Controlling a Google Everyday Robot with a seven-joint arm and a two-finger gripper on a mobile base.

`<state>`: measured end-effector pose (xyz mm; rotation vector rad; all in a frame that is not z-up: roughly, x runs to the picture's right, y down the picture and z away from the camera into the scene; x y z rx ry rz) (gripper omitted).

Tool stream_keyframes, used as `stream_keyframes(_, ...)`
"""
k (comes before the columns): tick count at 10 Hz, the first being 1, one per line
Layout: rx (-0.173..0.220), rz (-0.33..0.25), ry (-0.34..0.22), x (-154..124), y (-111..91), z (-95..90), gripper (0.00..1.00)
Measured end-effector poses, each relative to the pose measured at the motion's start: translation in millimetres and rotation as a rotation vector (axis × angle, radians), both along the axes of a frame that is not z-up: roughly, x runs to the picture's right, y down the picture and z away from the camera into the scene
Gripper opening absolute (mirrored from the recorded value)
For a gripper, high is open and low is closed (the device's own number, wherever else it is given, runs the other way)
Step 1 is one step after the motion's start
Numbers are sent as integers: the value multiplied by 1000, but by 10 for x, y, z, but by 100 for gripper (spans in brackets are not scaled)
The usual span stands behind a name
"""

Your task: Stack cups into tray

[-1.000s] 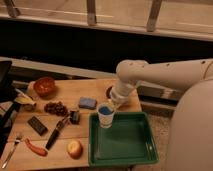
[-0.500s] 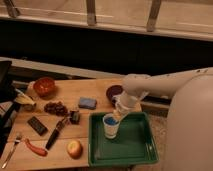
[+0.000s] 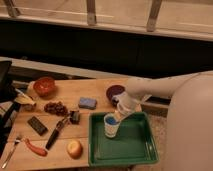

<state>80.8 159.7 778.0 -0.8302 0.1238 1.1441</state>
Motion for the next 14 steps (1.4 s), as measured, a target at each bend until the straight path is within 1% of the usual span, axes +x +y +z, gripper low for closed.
stream_keyframes(3,32,6,17,48,-107,92,75)
stream_keyframes(4,41,0,17,30,-138,112,79)
stream_keyframes(6,55,-7,17,14,-175,104,79)
stream_keyframes(9,73,-18,11,-9,-224,8,79)
stream_keyframes(10,88,-20,12,3,-289,-41,79)
stream_keyframes(12,126,-24,21,58,-511,-159,79)
stream_keyframes(13,146,-20,30,112,-689,-193,79)
stream_keyframes(14,156,-7,34,130,-837,-177,79)
